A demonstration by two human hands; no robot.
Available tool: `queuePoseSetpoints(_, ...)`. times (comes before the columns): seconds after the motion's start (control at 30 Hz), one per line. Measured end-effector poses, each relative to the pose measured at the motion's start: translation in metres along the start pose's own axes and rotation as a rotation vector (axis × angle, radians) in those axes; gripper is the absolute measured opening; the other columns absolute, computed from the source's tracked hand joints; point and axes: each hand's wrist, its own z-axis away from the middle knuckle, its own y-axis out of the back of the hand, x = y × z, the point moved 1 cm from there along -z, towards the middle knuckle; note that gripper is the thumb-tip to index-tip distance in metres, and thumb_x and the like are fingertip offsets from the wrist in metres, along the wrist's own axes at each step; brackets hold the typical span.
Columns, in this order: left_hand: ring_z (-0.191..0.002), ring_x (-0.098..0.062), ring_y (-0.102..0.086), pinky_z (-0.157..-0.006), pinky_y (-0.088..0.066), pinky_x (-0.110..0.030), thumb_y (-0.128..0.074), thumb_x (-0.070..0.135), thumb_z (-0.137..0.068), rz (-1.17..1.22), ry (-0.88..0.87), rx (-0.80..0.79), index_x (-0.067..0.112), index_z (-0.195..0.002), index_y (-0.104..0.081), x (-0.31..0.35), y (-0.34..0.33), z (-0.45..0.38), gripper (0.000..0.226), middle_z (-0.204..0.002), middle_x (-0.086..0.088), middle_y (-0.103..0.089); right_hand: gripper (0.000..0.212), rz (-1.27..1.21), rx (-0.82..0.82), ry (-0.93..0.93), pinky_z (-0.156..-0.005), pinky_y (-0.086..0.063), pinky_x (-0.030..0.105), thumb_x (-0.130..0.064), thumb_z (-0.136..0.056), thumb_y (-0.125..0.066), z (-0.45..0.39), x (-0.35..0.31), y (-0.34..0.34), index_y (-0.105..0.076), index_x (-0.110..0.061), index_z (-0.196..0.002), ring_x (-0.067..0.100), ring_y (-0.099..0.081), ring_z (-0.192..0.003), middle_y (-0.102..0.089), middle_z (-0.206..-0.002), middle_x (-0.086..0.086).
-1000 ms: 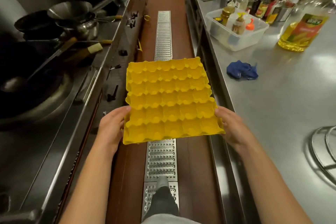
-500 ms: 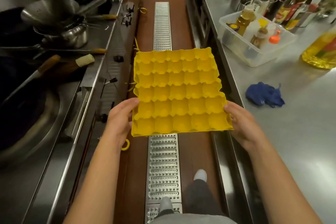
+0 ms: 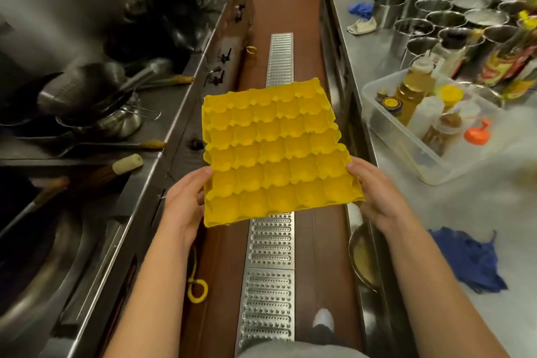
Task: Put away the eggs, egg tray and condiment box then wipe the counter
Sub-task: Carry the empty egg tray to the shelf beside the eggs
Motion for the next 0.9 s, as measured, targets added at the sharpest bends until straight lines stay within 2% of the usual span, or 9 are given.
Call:
queuePoseSetpoints(0.07,-0.098,-0.023,-0.074,-0.071,-0.062,-0.039,-0.072,0.027,-0.090,0.014,-0.001,0.025,0.015,-0.117,-0.072,0.008,-0.011,-0.016,0.029,-0.107,-0.008,-0.077,0.030,0.003,-0.025,-0.002,-0.072,-0.054,0.031,-0.018,-0.100,-0.053,-0.022,-0.013,0.000,-0.064,-0.011,-0.127,0.024,-0.069,-0.101,-0.071,-0.118,0.012)
queuePoseSetpoints(0.27,-0.094,-0.024,-0.075,-0.061,-0.059,-0.034,-0.074,0.032,-0.086,0.070,0.007,0.010,0.016,-0.113,-0.075,0.036,-0.035,-0.077,0.030,-0.107,-0.009,-0.076,0.027,0.001,-0.093,-0.004,-0.064,-0.057,0.025,-0.016,-0.101,-0.050,-0.088,-0.040,-0.005,-0.065,-0.011,-0.122,0.019,-0.073,-0.094,-0.073,-0.114,0.011)
queuePoseSetpoints(0.4,-0.094,-0.026,-0.075,-0.062,-0.060,-0.037,-0.073,0.032,-0.087,0.082,0.054,-0.010,0.019,-0.107,-0.077,0.044,-0.047,-0.134,0.024,-0.107,-0.009,-0.076,0.034,0.000,-0.097,0.009,-0.074,-0.058,0.030,-0.017,-0.099,-0.050,-0.140,-0.047,-0.012,-0.060,-0.008,-0.131,0.026,-0.069,-0.108,-0.070,-0.121,0.013)
queuePoseSetpoints(0.5,-0.096,-0.028,-0.074,-0.064,-0.062,-0.041,-0.069,0.033,-0.091,0.106,0.102,-0.061,0.020,-0.107,-0.077,0.052,-0.056,-0.185,0.023,-0.109,-0.008,-0.076,0.044,-0.018,-0.097,0.003,-0.079,-0.057,0.033,-0.024,-0.092,-0.056,-0.183,-0.052,-0.022,-0.059,-0.008,-0.133,0.029,-0.066,-0.113,-0.069,-0.124,0.014)
queuePoseSetpoints(0.63,-0.099,-0.027,-0.073,-0.063,-0.060,-0.038,-0.062,0.034,-0.095,0.174,0.157,-0.152,0.019,-0.114,-0.072,0.079,-0.066,-0.261,0.027,-0.114,-0.009,-0.075,0.045,-0.031,-0.065,-0.004,-0.062,-0.058,0.026,-0.029,-0.087,-0.060,-0.245,-0.069,-0.047,-0.063,-0.011,-0.128,0.021,-0.074,-0.092,-0.073,-0.115,0.012)
queuePoseSetpoints(0.77,-0.106,-0.028,-0.071,-0.068,-0.060,-0.039,-0.067,0.036,-0.086,0.128,0.187,-0.289,0.017,-0.124,-0.067,0.115,-0.073,-0.337,0.042,-0.120,-0.010,-0.072,0.038,-0.048,0.011,0.030,-0.068,-0.059,0.030,-0.029,-0.089,-0.060,-0.304,-0.091,-0.073,-0.066,-0.015,-0.124,0.024,-0.073,-0.099,-0.072,-0.117,0.011)
queuePoseSetpoints(0.9,-0.111,-0.030,-0.069,-0.072,-0.061,-0.041,-0.070,0.038,-0.083,0.055,0.150,-0.396,0.019,-0.129,-0.065,0.141,-0.087,-0.397,0.050,-0.124,-0.010,-0.070,0.034,-0.097,0.082,0.036,-0.069,-0.061,0.033,-0.027,-0.089,-0.060,-0.349,-0.110,-0.083,-0.068,-0.015,-0.120,0.025,-0.073,-0.098,-0.073,-0.116,0.012)
